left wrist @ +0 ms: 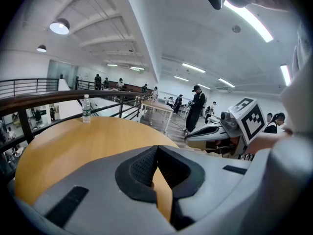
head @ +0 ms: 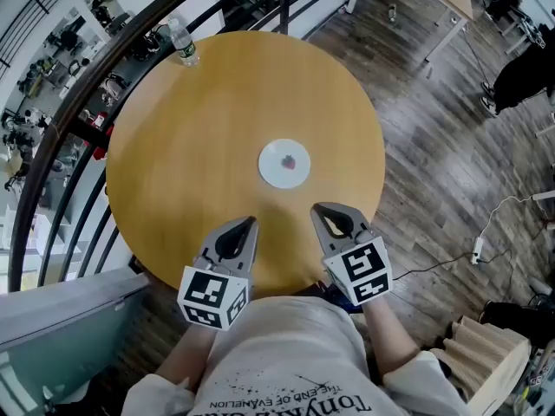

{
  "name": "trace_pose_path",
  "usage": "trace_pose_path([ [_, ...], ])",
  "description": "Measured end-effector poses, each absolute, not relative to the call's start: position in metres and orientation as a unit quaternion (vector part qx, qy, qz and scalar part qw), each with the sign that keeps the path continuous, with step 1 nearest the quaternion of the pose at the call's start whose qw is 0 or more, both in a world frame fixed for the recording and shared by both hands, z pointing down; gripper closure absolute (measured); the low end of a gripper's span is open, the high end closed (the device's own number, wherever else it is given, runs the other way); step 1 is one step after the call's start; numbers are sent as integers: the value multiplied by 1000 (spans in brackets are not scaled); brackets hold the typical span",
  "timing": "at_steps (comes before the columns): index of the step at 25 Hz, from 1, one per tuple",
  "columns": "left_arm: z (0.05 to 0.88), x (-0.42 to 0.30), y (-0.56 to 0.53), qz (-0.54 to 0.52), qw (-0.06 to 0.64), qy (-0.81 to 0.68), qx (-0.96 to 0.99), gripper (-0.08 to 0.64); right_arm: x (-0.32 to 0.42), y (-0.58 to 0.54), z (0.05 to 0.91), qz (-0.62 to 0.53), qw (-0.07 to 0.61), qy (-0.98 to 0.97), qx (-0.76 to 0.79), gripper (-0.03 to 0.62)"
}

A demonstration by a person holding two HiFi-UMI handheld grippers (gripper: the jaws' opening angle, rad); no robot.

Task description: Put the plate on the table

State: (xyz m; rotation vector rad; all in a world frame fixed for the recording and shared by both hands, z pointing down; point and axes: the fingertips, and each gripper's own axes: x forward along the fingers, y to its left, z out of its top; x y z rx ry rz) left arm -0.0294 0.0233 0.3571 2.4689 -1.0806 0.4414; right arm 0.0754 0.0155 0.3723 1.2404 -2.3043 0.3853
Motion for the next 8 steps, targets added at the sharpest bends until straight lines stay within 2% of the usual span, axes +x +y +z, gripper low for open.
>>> trace_pose_path([
  [8,357,-28,31,162,206,-386,884,537,76,23,368,149,236,-846,455,568],
])
